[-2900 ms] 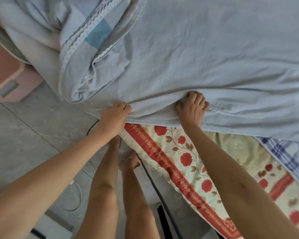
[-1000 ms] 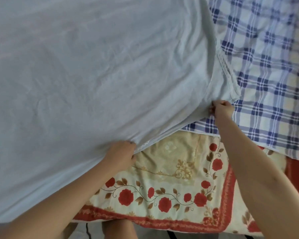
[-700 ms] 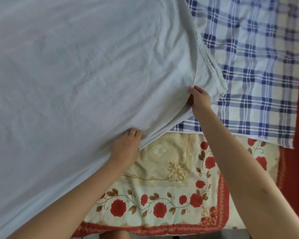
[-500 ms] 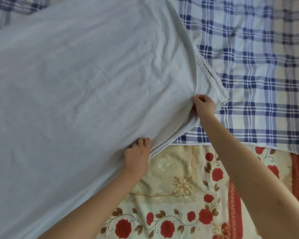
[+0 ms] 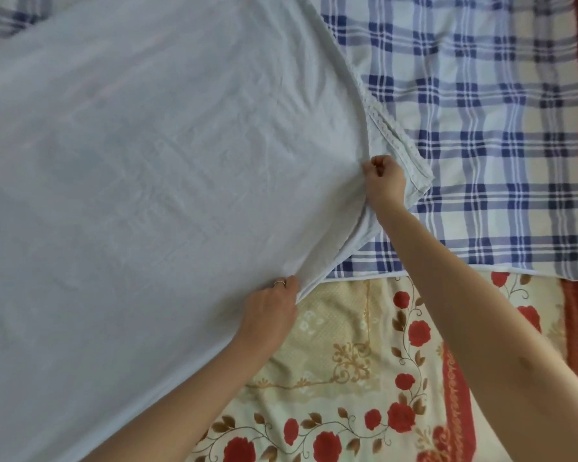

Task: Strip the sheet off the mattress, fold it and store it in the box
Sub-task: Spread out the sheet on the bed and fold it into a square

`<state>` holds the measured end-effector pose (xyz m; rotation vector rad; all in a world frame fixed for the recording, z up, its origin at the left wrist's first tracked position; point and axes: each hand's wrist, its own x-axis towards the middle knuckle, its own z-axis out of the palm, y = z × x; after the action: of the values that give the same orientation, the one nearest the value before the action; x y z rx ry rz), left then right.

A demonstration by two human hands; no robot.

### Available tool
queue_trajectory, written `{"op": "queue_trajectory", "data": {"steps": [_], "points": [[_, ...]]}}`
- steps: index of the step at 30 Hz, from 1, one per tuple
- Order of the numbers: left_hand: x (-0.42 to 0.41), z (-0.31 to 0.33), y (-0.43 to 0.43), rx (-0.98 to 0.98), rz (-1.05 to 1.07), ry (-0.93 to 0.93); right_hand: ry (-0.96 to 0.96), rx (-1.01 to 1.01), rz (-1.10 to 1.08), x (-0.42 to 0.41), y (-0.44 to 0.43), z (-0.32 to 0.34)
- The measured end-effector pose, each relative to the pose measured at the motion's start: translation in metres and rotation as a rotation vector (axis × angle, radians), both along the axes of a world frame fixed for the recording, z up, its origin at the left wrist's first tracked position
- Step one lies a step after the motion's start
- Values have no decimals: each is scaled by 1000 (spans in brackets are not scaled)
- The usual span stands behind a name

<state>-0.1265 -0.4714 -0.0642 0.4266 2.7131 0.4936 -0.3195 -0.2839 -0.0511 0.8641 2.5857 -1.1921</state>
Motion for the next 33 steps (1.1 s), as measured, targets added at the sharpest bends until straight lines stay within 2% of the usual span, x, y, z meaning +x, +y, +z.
{"op": "queue_trajectory", "data": {"steps": [3,5,6,7,9,12,15,17,20,24,28,29,31,32,33], "points": [[-3,9,-2,19,16,-93,-45,56,43,1,5,-7],[-15,13,-8,122,80,-221,-22,109,-11,-1,3,-8],[-24,15,-12,220,91,-184,15,222,-28,-6,5,-7],[-35,16,-19,243,90,-58,35,352,-22,-12,8,-5],[-60,10,-36,148,80,155,-37,492,-9,-26,19,0],[-96,2,-54,-4,72,115,-236,475,11,-35,36,8],[-112,-5,-59,-63,51,-23,-161,476,143,-31,47,13],[-114,-11,-58,-101,32,-42,-58,581,223,-27,53,18],[-115,-16,-52,-180,-2,-24,55,663,159,-30,62,31],[-106,-23,-38,-220,-26,92,-53,743,207,-26,65,15],[-94,-22,-15,-213,-82,145,-142,788,151,-29,44,-3],[-88,-22,-9,-195,-114,136,-125,823,183,-29,35,-3],[-75,-20,3,-152,-200,129,133,805,326,-23,12,-1],[-70,-20,6,-124,-240,120,262,741,486,-17,-4,0],[-66,-20,8,-101,-281,99,327,677,752,-5,-18,-5]]}}
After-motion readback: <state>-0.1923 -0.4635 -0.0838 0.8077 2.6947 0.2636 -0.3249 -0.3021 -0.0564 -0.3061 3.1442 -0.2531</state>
